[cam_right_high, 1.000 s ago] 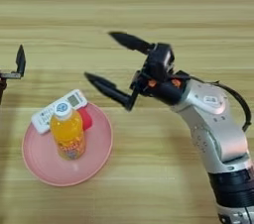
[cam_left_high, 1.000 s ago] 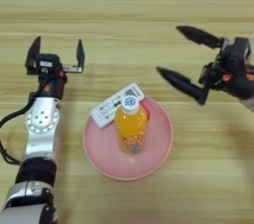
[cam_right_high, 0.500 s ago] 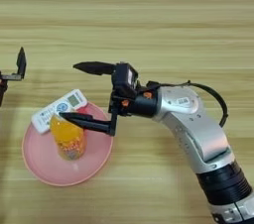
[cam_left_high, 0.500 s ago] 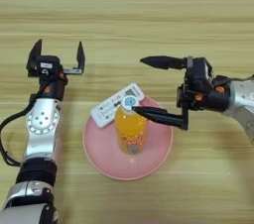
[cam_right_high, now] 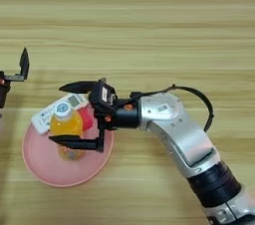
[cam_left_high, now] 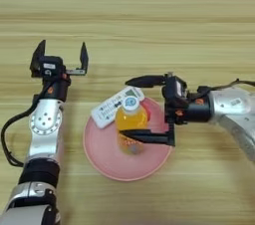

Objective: Move the objects on the table

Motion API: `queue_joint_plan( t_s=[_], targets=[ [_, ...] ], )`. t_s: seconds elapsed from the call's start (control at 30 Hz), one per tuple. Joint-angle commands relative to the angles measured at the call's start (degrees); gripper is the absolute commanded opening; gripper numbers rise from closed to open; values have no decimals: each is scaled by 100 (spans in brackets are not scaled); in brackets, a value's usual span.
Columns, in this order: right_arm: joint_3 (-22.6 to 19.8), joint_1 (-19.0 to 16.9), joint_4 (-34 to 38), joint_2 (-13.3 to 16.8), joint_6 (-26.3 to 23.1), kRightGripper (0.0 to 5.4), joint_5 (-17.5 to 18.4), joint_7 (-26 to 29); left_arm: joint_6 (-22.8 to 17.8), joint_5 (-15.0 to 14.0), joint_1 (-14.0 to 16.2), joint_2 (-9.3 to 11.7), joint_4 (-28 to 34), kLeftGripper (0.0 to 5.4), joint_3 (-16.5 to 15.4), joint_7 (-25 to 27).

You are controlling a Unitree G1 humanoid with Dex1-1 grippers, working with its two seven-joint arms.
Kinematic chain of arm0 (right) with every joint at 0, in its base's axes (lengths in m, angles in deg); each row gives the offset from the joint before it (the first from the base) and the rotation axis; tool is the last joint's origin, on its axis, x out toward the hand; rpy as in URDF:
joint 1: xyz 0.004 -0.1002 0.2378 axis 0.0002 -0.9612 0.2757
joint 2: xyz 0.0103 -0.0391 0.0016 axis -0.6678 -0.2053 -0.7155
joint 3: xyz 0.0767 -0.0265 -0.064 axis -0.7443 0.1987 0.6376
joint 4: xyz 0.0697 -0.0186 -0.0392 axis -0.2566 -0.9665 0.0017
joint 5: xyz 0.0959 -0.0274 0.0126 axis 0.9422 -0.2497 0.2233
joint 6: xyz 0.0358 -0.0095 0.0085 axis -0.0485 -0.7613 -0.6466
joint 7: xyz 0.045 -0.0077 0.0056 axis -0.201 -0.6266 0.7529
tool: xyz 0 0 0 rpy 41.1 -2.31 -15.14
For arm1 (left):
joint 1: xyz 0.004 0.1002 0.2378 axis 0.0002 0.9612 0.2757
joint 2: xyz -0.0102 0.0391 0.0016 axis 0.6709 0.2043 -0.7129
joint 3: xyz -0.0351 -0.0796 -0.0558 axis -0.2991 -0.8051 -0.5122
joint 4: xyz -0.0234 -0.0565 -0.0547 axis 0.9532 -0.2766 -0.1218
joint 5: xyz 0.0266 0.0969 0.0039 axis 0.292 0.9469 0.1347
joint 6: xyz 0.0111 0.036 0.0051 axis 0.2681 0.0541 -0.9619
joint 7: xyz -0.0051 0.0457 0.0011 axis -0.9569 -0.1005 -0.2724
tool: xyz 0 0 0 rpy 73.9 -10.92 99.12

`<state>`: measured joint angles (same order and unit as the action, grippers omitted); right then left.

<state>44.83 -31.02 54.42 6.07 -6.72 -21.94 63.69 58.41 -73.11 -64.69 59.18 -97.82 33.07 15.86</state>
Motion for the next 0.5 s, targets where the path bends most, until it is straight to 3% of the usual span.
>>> queue_joint_plan(
  t_s=[0.03, 0.2, 0.5],
  targets=[
    [185, 138, -154, -19, -10, 540, -305, -47, -32, -19, -83, -2, -26, 539, 27, 46],
    [236, 140, -287, -70, -17, 540, -453, -42, -10, -7, -84, -4, -28, 539, 51, 48],
    [228, 214, -569, -157, -9, 428, -589, -18, 9, 2, -141, -12, -118, 540, 52, 26]
  ],
)
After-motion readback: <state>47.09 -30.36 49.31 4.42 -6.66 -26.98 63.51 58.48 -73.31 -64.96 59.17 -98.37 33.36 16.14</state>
